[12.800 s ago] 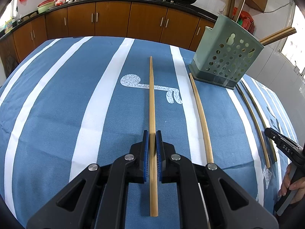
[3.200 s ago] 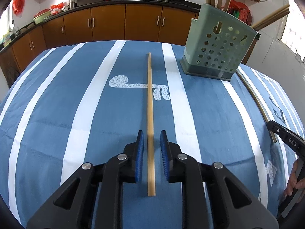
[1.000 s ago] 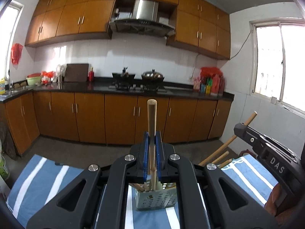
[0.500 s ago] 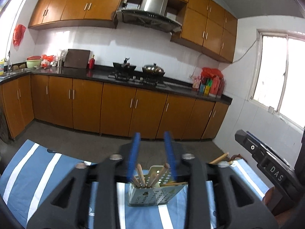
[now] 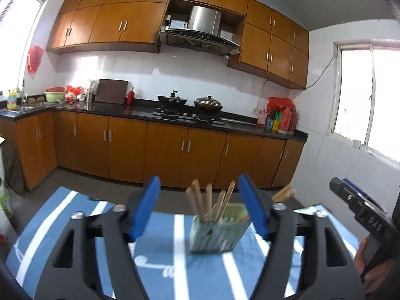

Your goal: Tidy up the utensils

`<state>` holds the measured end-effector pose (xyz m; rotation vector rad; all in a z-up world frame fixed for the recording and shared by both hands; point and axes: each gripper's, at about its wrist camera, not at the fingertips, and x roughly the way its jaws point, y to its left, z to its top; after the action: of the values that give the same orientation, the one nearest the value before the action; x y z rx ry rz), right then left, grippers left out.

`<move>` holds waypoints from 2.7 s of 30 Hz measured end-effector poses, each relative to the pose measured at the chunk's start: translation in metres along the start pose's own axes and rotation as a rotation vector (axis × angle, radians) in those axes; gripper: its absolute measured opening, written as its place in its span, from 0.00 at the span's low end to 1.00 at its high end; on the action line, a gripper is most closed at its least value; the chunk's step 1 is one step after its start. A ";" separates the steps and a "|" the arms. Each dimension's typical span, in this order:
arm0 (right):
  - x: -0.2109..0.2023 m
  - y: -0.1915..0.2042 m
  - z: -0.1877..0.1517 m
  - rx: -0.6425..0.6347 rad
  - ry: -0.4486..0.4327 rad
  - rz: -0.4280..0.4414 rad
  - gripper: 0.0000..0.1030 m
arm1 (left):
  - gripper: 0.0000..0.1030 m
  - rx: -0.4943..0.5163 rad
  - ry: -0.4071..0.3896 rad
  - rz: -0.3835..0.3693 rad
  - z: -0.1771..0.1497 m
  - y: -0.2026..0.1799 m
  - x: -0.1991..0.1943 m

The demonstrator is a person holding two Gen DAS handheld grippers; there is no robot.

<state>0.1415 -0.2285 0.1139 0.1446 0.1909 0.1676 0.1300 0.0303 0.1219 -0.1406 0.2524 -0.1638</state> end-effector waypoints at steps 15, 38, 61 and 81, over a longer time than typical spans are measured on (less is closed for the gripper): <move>-0.067 0.040 -0.089 -0.103 0.034 -0.071 0.96 | 0.98 0.201 -0.060 0.166 -0.085 0.001 -0.086; -0.096 0.039 -0.161 -0.109 0.124 -0.152 0.96 | 0.98 0.156 0.054 0.207 -0.159 0.005 -0.102; -0.091 0.032 -0.171 -0.089 0.149 -0.155 0.96 | 0.98 0.138 0.081 0.203 -0.171 0.005 -0.099; -0.090 0.033 -0.172 -0.080 0.151 -0.160 0.96 | 0.98 0.138 0.093 0.191 -0.172 -0.001 -0.097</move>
<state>0.0147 -0.1905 -0.0316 0.0366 0.3443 0.0261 -0.0073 0.0261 -0.0203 0.0282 0.3449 0.0022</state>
